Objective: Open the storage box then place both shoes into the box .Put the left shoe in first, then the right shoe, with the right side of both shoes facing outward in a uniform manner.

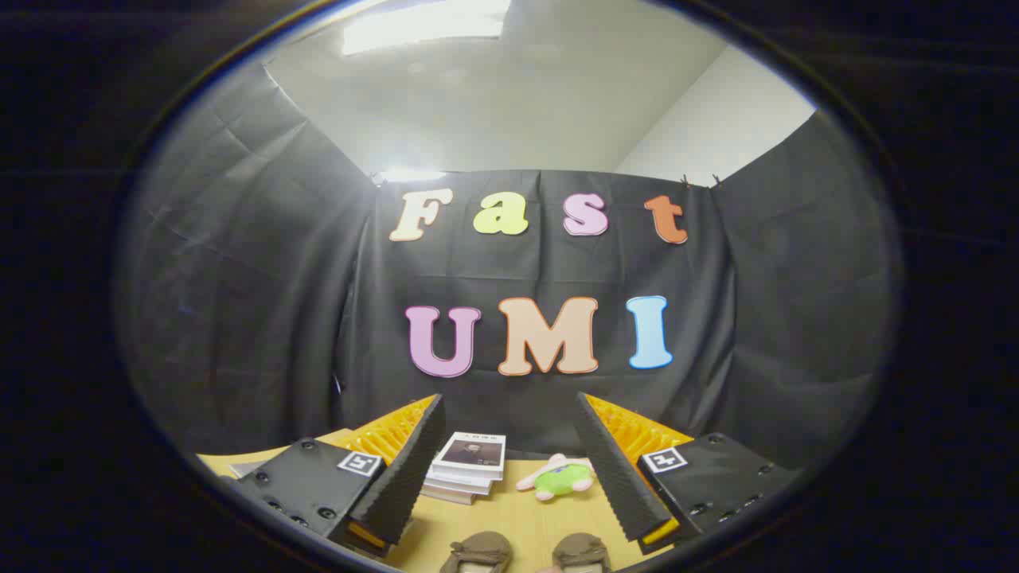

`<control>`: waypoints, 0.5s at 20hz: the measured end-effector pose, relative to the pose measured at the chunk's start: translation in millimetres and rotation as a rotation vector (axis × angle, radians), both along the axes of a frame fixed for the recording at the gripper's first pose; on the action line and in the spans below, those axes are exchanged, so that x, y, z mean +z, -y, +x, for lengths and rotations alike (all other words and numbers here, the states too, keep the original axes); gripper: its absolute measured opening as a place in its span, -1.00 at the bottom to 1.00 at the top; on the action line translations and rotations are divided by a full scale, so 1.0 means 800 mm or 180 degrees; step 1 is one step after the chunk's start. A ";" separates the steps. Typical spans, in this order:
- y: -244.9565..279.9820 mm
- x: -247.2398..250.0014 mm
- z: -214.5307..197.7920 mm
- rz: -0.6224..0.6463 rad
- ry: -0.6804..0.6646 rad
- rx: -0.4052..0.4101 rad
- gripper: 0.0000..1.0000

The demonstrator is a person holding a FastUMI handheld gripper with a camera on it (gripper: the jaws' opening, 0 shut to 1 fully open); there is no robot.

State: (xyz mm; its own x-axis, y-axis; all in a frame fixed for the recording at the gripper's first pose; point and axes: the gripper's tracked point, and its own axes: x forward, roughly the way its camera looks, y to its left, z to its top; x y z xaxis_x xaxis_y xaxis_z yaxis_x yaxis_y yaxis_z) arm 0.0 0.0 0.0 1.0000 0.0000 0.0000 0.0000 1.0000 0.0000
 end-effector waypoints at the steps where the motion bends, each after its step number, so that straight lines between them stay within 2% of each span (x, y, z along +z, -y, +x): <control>1: 0.001 -0.002 0.000 -0.0003 -0.0017 0.0001 1.00; 10: -0.007 -0.008 0.002 -0.0033 -0.0058 0.0092 1.00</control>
